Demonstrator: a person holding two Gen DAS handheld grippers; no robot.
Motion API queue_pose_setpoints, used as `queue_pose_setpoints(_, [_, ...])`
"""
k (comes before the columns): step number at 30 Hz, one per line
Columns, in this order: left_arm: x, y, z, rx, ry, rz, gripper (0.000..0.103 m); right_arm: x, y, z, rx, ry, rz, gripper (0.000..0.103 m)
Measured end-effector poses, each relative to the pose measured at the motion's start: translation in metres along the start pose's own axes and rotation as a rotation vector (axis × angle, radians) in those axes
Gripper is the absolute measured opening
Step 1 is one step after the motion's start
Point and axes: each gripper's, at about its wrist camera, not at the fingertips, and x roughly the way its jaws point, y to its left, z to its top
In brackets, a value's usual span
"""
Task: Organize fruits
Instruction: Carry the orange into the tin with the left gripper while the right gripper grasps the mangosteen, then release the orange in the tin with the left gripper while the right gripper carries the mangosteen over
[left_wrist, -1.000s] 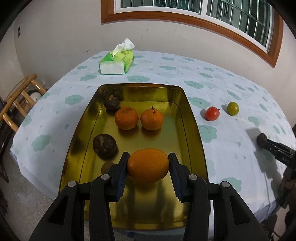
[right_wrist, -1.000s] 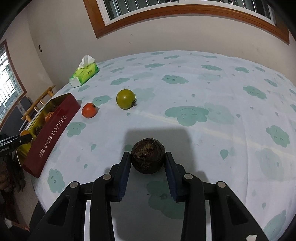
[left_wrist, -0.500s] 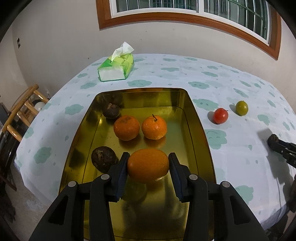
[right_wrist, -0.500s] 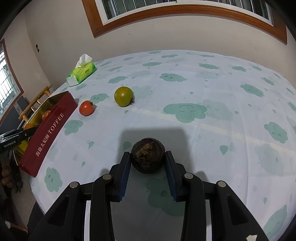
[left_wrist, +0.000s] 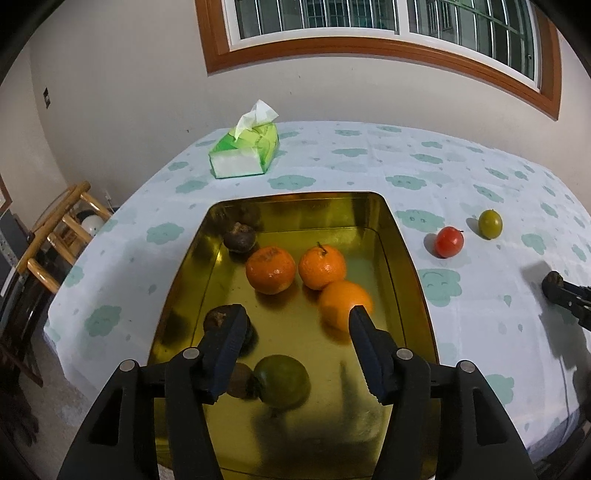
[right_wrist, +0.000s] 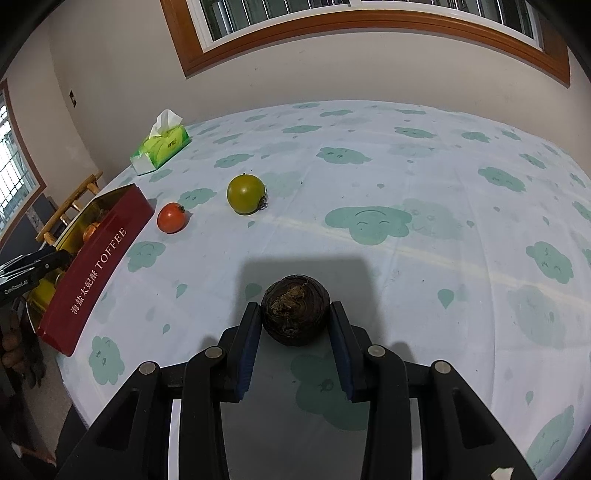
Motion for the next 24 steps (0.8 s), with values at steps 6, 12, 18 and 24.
queue_pose_setpoints(6, [-0.005,0.0,-0.003,0.005,-0.003,0.012,0.059,-0.003,-0.006,0.002,0.043,-0.003,0.021,0.034])
queue_pose_setpoints(12, [-0.01,-0.001,-0.005,0.02,-0.019,0.031,0.059,-0.016,-0.001,0.008,0.055,-0.024,0.045,0.034])
queue_pose_setpoints(18, [-0.017,0.001,-0.006,0.024,-0.039,0.043,0.059,-0.032,0.024,0.02,0.023,-0.052,0.095,0.034])
queue_pose_setpoints(24, [-0.023,0.009,-0.006,0.019,-0.058,0.057,0.061,-0.05,0.071,0.035,-0.048,-0.077,0.193,0.034])
